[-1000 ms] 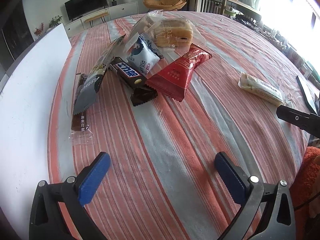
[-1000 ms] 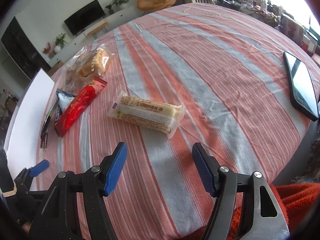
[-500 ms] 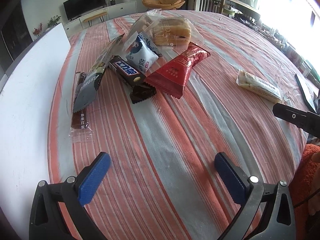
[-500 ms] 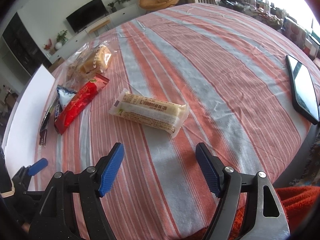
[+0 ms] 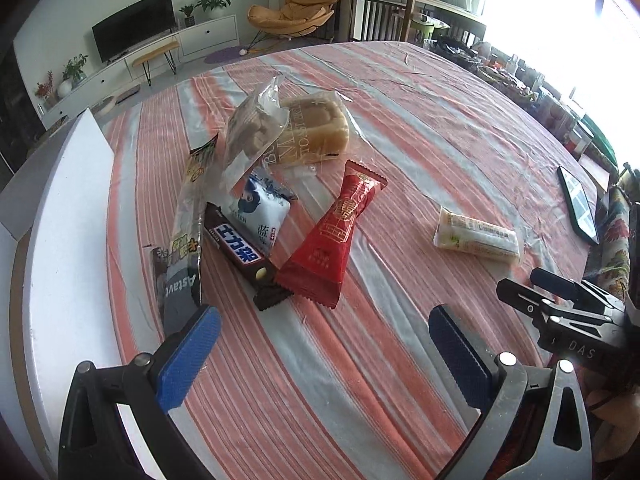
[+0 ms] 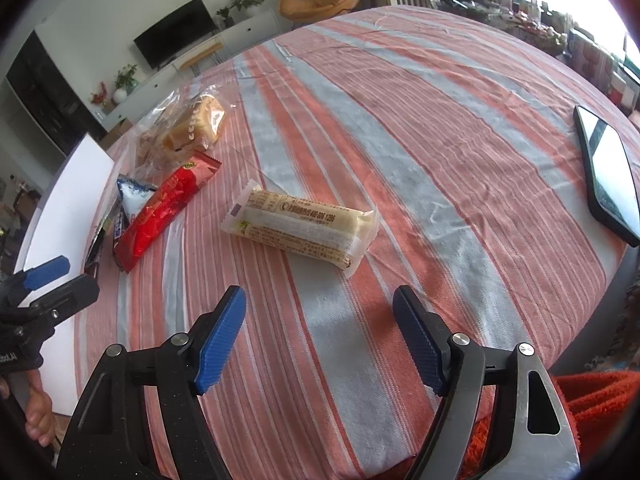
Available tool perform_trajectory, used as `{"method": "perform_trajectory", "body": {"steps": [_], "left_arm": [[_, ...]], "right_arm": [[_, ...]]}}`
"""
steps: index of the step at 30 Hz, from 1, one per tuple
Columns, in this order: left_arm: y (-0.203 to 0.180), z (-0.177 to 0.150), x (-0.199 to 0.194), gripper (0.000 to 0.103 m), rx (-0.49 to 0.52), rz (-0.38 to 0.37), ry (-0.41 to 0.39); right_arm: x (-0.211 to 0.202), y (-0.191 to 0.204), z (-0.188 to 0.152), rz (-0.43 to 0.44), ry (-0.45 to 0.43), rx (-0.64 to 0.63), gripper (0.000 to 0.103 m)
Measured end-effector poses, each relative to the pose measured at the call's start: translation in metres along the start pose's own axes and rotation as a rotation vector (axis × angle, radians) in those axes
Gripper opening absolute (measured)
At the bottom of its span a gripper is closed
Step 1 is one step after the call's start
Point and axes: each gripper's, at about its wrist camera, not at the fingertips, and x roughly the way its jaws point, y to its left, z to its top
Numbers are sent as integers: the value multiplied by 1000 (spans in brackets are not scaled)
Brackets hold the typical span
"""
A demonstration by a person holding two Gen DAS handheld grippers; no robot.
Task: Organize snacks
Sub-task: 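Move both tools back over the snack pile on the table, then grasp the red wrapped snack with the left gripper while the right grasps the cream bread bar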
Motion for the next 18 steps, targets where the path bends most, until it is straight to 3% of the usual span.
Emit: {"method": "perform_trajectory", "body": {"steps": [18], "left_arm": [[-4,33,12,103,86,11,62]], "right_arm": [[0,-1,0,2,0,1,79]]}}
